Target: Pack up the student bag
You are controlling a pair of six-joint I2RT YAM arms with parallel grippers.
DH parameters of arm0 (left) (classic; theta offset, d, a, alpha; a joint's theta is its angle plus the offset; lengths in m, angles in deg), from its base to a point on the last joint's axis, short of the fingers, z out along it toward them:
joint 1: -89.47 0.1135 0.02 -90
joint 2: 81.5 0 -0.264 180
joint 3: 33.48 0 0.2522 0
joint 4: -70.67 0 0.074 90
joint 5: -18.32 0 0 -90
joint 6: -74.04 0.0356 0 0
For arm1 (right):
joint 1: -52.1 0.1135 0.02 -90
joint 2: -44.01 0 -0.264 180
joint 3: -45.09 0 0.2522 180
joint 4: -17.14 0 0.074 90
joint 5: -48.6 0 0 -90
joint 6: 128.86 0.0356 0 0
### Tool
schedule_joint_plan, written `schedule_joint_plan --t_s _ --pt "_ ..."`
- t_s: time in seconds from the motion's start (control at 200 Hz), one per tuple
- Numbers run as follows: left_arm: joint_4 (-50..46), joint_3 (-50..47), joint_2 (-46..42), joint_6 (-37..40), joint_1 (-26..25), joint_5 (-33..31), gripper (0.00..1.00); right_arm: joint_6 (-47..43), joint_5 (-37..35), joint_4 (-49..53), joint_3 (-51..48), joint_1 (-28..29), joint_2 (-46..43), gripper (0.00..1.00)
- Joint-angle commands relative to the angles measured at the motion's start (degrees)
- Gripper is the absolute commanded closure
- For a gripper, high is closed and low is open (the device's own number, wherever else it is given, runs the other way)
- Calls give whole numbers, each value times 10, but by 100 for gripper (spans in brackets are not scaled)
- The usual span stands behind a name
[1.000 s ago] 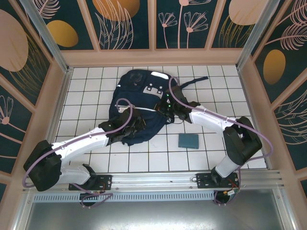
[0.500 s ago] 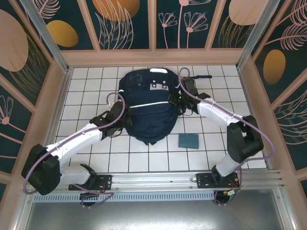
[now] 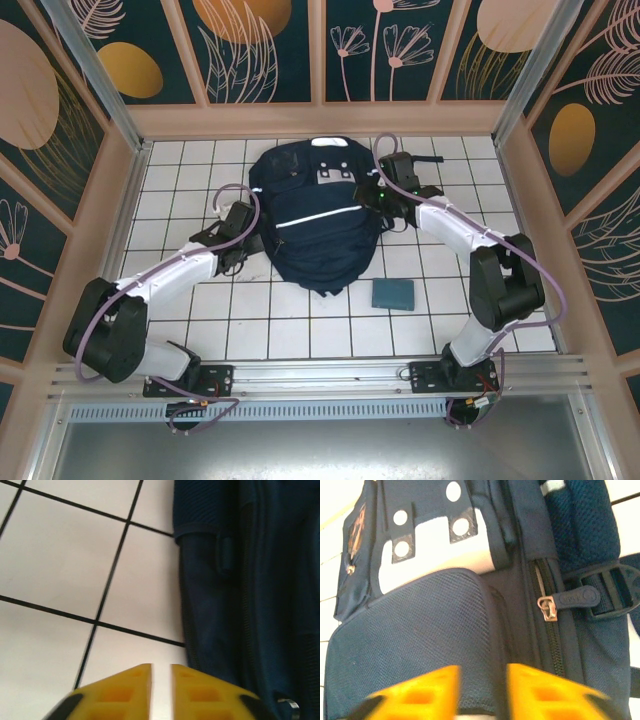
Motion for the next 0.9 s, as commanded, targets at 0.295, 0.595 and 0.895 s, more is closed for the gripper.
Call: schedule_joint_plan --t_s 0.295,0.595,0.895 --pt "-14 118 -44 146 -86 53 49 15 -130 218 -91 -12 -173 24" --pt "110 119 -18 95 -99 109 33 100 -130 341 -197 20 -246 21" --pt "110 107 -18 89 -99 61 12 97 -30 236 -212 102 -159 23"
